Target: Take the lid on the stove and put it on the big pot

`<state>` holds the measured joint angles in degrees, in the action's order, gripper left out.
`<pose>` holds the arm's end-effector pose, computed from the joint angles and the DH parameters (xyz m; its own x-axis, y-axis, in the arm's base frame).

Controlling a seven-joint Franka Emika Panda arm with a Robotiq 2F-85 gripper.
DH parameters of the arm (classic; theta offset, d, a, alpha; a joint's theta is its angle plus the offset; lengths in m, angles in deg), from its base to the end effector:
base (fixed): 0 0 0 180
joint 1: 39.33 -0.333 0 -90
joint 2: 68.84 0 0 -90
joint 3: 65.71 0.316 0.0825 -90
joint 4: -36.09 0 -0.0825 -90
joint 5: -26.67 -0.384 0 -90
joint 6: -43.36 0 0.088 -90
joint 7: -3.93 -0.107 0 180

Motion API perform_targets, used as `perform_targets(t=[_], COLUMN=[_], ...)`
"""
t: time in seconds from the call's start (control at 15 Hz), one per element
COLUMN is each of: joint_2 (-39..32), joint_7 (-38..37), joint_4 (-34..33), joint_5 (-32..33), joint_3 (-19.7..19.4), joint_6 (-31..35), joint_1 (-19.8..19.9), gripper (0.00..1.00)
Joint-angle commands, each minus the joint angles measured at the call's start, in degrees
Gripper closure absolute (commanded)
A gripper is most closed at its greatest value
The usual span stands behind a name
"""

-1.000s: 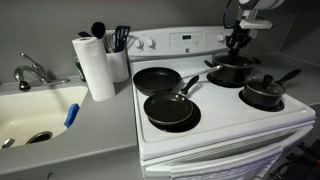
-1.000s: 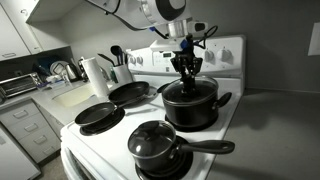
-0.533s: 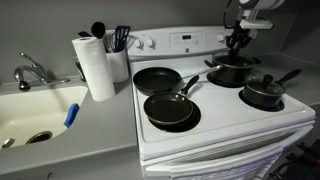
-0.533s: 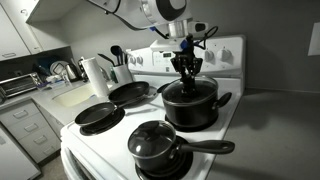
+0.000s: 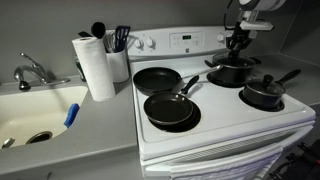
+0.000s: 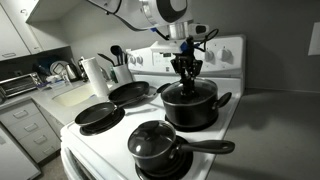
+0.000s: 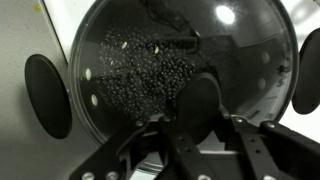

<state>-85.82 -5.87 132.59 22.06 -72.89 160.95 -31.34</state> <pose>0.6318 -0.1593 0.4347 0.8917 -0.4477 0.0664 -0.4452 -0.8941 -0.0494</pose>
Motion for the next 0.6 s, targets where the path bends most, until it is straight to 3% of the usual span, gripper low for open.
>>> perform_targets(t=[0.0,0.2,0.27,0.33,0.53], joint_2=[-0.1,-0.2,-0.2,-0.2,-0.1], joint_7=[0.6,1.1,1.3,1.3,1.1], joint_4=[1.4,0.7,0.4,0.1,-0.9], joint_5=[-1.9,-2.3,-2.3,-2.2,-1.9], joint_3=[0.0,0.2,0.2,0.2,0.1], joint_6=[-0.7,-1.6,-2.2,-2.7,-4.9], joint_1=[0.6,0.8,0.8,0.7,0.5], gripper=[0.86,0.86,0.48,0.35,0.15])
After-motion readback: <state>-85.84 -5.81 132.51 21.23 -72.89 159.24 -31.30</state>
